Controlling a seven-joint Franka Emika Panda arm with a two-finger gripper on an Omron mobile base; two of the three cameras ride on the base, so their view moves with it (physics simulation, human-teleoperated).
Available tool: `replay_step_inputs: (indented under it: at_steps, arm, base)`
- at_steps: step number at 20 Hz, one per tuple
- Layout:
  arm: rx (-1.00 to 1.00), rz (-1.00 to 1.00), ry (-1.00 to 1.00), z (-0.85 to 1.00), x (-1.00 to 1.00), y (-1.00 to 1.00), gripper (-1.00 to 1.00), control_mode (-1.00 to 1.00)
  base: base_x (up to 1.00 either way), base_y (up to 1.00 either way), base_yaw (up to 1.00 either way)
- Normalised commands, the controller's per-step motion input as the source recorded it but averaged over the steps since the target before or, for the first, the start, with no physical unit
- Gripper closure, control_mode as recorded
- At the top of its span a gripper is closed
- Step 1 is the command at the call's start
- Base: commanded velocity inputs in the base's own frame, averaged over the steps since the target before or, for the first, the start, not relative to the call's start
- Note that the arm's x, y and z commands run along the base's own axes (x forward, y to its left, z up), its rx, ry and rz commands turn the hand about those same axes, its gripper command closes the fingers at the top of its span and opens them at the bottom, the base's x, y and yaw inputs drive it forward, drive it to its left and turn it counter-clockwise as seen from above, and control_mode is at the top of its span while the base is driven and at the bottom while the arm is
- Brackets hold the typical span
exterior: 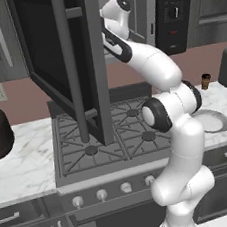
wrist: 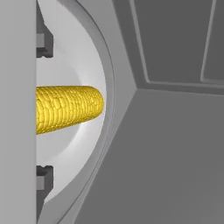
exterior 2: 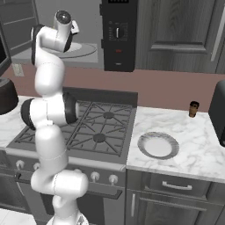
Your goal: Pick the corn from the counter and place it in the microwave. Then turn on the microwave.
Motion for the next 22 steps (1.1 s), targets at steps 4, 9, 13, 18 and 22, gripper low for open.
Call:
replay_step_inputs:
  at_steps: [4, 9, 13, 18, 22]
  arm:
    - [0.0, -0.02, -0.08, 0.0, -0.24, 0.0, -1.0, -1.0]
    - [0.0, -0.05, -0.14, -0.04, -0.27, 0.0, -1.0, -1.0]
    - [0.02, -0.09, -0.2, -0.08, -0.39, 0.0, -1.0, -1.0]
    - [0.04, -0.12, -0.16, 0.0, -0.42, -0.06, -1.0, -1.0]
    - [0.03, -0.12, -0.11, 0.04, -0.48, -0.12, -1.0, -1.0]
  base:
    - [0.0, 0.0, 0.0]
    - [0.0, 0.0, 0.0]
    - [0.0, 0.0, 0.0]
    - [0.0, 0.0, 0.0]
    - [0.0, 0.0, 0.0]
